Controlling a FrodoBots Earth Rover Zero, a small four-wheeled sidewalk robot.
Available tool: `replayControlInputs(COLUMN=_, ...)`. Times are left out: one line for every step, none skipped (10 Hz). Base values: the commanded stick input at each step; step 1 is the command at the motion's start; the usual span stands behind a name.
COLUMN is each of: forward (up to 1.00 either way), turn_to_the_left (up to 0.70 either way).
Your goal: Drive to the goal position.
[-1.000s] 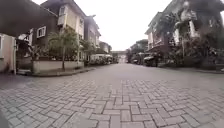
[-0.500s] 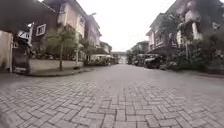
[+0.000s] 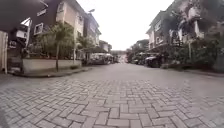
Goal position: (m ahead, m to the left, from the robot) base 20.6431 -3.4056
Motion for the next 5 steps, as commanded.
replayControlInputs(forward=0.7, turn_to_the_left=0.0)
replayControlInputs(forward=0.7, turn_to_the_left=0.0)
replayControlInputs(forward=0.7, turn_to_the_left=0.0)
replayControlInputs(forward=0.7, turn_to_the_left=0.0)
replayControlInputs(forward=0.7, turn_to_the_left=0.0)
